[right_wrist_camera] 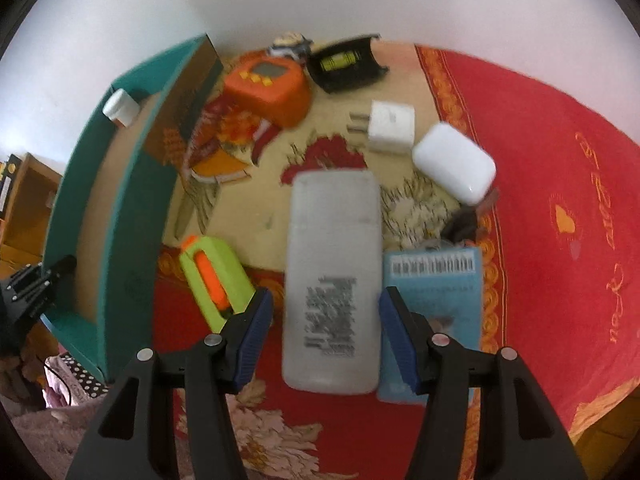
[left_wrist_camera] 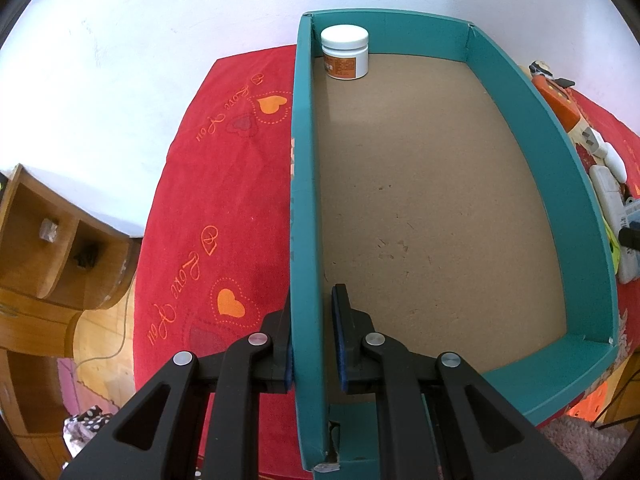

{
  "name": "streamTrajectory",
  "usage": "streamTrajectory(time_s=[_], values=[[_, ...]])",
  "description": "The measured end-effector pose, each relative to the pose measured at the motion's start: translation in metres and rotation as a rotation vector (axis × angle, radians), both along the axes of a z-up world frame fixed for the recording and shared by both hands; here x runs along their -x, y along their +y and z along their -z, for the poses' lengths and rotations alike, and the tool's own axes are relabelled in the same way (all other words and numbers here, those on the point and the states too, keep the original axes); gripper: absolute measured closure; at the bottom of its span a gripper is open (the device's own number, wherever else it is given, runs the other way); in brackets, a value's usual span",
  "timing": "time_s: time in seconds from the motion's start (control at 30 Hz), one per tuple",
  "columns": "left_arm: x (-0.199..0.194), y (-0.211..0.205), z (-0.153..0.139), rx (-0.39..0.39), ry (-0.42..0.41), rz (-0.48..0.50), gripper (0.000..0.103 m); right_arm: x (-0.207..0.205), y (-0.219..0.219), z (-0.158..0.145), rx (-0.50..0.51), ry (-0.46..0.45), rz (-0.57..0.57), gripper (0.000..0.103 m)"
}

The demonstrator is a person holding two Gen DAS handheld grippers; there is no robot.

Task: Organize objects
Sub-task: 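Move the right gripper back over the white remote control, then grasp the white remote control with the right gripper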

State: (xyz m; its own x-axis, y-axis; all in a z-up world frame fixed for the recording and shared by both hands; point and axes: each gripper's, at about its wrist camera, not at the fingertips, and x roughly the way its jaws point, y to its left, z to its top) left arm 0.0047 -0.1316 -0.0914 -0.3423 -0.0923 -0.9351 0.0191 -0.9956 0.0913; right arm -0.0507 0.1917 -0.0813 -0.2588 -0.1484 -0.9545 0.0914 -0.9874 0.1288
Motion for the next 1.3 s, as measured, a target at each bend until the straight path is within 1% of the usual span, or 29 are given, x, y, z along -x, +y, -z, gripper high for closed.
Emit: streamTrajectory(time_s=[0.1, 0.17, 0.4, 0.5, 0.6, 0.7, 0.83, 0.9, 0.97, 1.0, 1.07, 1.13, 1.17, 1.23, 1.3], values=[[0.0, 0.0, 0.0, 0.002, -0.001, 0.001, 0.089, -0.002, 0.003, 0.003, 0.018, -0.008, -0.001, 0.046], [0.001, 0.0, 0.0, 0.002, -0.001, 0.002, 0.089, -0.001, 0.0, 0.003, 0.013, -0.01, -0.003, 0.042], [0.001, 0.001, 0.0, 0.001, 0.0, 0.005, 0.089, 0.005, -0.011, 0.007, -0.052, 0.007, 0.012, 0.04], [0.0, 0.001, 0.0, -0.001, 0.001, 0.004, 0.089, 0.002, -0.02, 0.008, -0.095, 0.014, -0.021, 0.04], [0.0, 0.001, 0.0, 0.004, 0.002, 0.007, 0.089, 0.001, -0.021, 0.009, -0.09, 0.017, -0.038, 0.04], [0.0, 0.001, 0.0, 0.001, 0.002, 0.006, 0.089, 0.008, -0.015, 0.011, -0.056, 0.014, -0.011, 0.04], [-0.001, 0.002, 0.0, 0.004, 0.004, 0.008, 0.089, 0.018, -0.015, 0.011, -0.077, 0.036, -0.008, 0.04], [-0.001, 0.002, 0.0, 0.003, 0.004, 0.007, 0.089, 0.021, -0.019, 0.012, -0.102, 0.043, -0.015, 0.033], [-0.001, 0.002, 0.0, 0.0, 0.005, 0.006, 0.089, 0.017, -0.024, 0.014, -0.12, 0.059, -0.016, 0.031], [-0.002, 0.002, 0.0, 0.0, 0.006, 0.005, 0.089, 0.016, -0.022, 0.014, -0.112, 0.064, -0.001, 0.032], [-0.002, 0.002, 0.0, 0.001, 0.006, 0.006, 0.089, 0.014, -0.022, 0.013, -0.12, 0.075, -0.009, 0.033], [-0.002, 0.002, 0.0, 0.002, 0.007, 0.007, 0.089, 0.012, -0.018, 0.012, -0.117, 0.081, 0.002, 0.041], [-0.001, 0.003, 0.0, 0.003, 0.007, 0.008, 0.089, 0.012, -0.015, 0.01, -0.117, 0.081, 0.008, 0.047], [-0.001, 0.003, 0.0, 0.005, 0.008, 0.009, 0.089, 0.012, -0.01, 0.009, -0.1, 0.075, 0.016, 0.047], [-0.001, 0.003, 0.0, 0.004, 0.008, 0.009, 0.089, 0.011, -0.01, 0.009, -0.109, 0.077, 0.01, 0.048]])
